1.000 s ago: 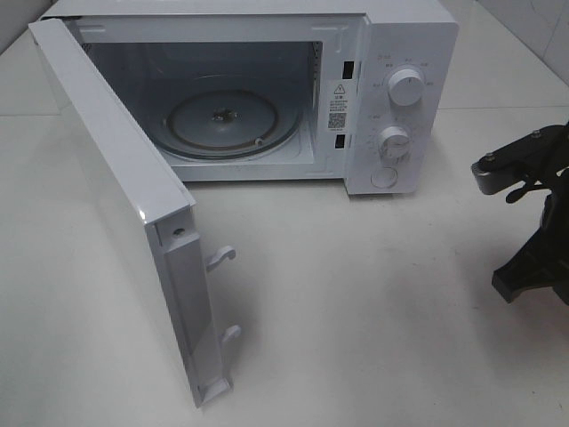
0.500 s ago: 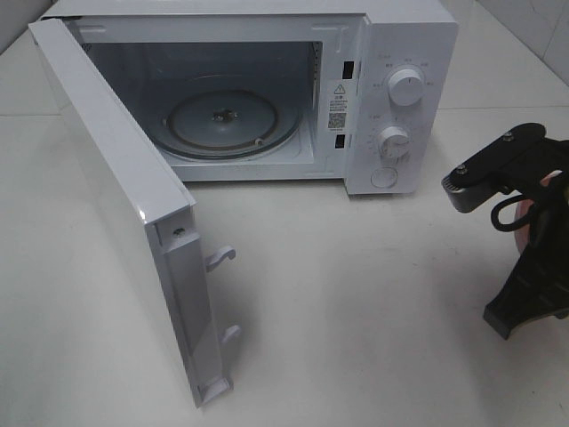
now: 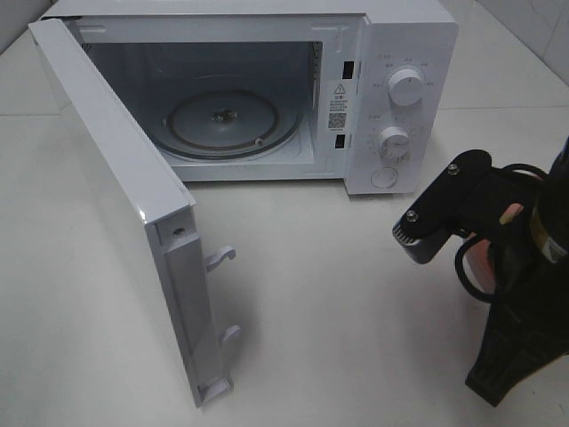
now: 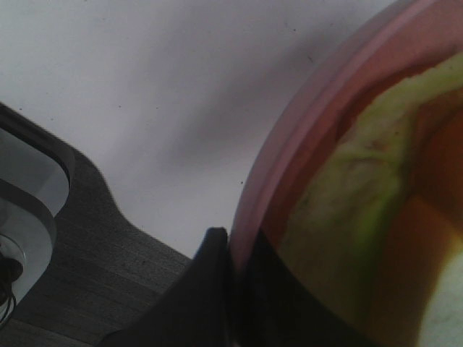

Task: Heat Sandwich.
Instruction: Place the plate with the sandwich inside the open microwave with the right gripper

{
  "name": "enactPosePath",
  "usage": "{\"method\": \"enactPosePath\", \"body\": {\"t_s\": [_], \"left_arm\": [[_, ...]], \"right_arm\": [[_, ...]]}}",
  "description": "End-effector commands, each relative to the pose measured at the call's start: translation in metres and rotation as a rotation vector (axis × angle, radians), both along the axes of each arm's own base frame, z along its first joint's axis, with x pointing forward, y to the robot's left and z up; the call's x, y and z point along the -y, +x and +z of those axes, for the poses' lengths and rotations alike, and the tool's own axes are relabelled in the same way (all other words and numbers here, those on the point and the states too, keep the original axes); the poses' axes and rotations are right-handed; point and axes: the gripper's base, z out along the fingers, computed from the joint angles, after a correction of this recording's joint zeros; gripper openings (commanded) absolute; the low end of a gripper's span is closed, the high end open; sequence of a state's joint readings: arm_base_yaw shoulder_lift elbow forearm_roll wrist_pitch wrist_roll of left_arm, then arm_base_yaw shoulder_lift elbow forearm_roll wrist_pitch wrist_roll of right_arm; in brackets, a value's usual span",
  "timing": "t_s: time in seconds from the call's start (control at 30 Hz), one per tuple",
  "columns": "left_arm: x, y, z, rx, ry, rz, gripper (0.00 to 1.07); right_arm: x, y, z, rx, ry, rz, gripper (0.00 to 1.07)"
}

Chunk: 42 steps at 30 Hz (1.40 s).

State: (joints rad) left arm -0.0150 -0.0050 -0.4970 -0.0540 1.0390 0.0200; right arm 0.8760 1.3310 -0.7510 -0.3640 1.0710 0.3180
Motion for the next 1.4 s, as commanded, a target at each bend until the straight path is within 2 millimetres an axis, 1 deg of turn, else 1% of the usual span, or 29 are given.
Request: {"method": "enactPosePath", "body": {"t_s": [0.03,0.23,0.37,0.47,0.53,0.57,0.67,0.7,0.83,1.03,1.1,1.23,1.33,1.37,1.4], "left_arm": [[0.0,-0.004,0.0,0.027,-0.001,0.002,0.98],[0.0,-0.004,0.0,0.027,-0.001,0.002,0.98],[0.0,-0.004,0.0,0.027,-0.001,0.002,0.98],[0.0,-0.004,0.0,0.027,-0.001,0.002,0.98],[0.0,-0.004,0.0,0.027,-0.001,0.002,0.98],[0.0,-0.004,0.0,0.027,-0.001,0.002,0.98],[0.0,-0.004,0.0,0.027,-0.001,0.002,0.98],[0.0,-0.004,0.0,0.027,-0.001,0.002,0.98],[0.0,-0.004,0.0,0.027,-0.001,0.002,0.98],[0.0,-0.004,0.0,0.027,-0.001,0.002,0.98],[0.0,-0.004,0.0,0.027,-0.001,0.002,0.98],[0.0,-0.004,0.0,0.027,-0.001,0.002,0.98],[0.0,-0.004,0.0,0.027,-0.001,0.002,0.98],[0.0,-0.004,0.0,0.027,-0.001,0.002,0.98],[0.0,-0.004,0.0,0.027,-0.001,0.002,0.98]], "right_arm": [[-0.001,-0.004,0.002,0.008,-0.028,0.022,0.01],[-0.011,-0.015,0.002,0.002,-0.039,0.119,0.01],[-0.014,-0.018,0.002,-0.004,-0.043,0.168,0.02],[-0.015,-0.017,0.002,-0.013,-0.044,0.239,0.02],[-0.015,-0.017,0.002,-0.016,-0.046,0.257,0.02],[-0.017,-0.016,0.001,-0.021,-0.045,0.309,0.02],[-0.018,-0.016,0.001,-0.023,-0.042,0.355,0.02],[-0.02,-0.015,0.001,-0.024,-0.039,0.402,0.02],[-0.022,-0.014,0.001,-0.021,-0.031,0.46,0.02],[-0.028,-0.012,0.001,-0.016,-0.024,0.635,0.02],[-0.028,-0.012,0.001,-0.014,-0.022,0.657,0.02],[-0.033,-0.01,0.001,-0.004,-0.024,0.803,0.02],[-0.035,-0.009,0.001,0.003,-0.023,0.852,0.02],[-0.036,-0.009,0.001,0.003,-0.028,0.903,0.02],[-0.036,-0.009,0.001,0.003,-0.028,0.903,0.02]]}}
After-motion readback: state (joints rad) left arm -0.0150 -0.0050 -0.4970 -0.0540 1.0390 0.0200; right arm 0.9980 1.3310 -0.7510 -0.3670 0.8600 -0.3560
